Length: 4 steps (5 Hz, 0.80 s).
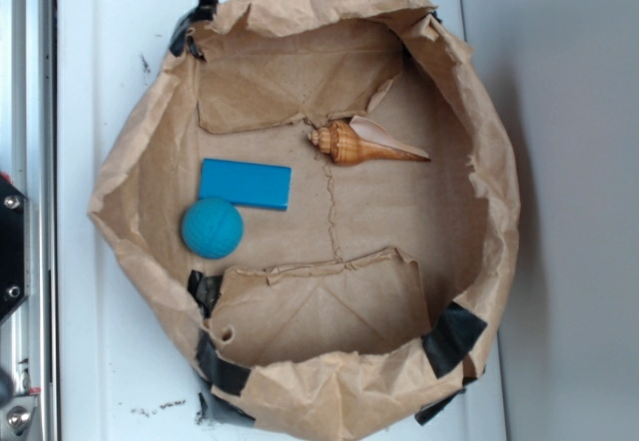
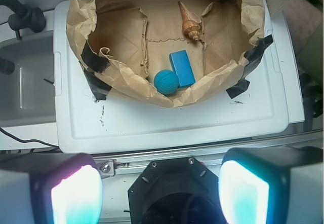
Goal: Grab the shell.
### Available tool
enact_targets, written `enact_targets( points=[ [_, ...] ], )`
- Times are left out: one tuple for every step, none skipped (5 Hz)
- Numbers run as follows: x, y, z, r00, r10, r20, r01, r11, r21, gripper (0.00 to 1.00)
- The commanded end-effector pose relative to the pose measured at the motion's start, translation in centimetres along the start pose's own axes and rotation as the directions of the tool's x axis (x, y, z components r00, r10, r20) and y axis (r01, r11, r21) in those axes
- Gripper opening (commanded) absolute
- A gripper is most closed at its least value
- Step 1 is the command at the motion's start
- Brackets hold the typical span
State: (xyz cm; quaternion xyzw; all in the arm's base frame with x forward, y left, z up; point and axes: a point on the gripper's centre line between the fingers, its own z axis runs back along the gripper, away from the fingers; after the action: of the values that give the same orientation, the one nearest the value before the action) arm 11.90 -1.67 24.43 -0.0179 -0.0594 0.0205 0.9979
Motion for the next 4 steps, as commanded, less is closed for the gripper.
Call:
enact_targets(
  points=[
    [0.0,0.0,0.0,1.0,0.0,0.0,0.0,1.0,0.0,1.0],
    [5.2,2.5,0.4,0.998,-0.054,0.016,0.055,0.997,-0.054,1.0],
    [9.4,2.9,0.4,0.992,-0.112,0.056,0.11,0.993,0.032,1.0],
    [9.4,2.9,0.4,0.992,-0.112,0.056,0.11,0.993,0.032,1.0]
  ],
)
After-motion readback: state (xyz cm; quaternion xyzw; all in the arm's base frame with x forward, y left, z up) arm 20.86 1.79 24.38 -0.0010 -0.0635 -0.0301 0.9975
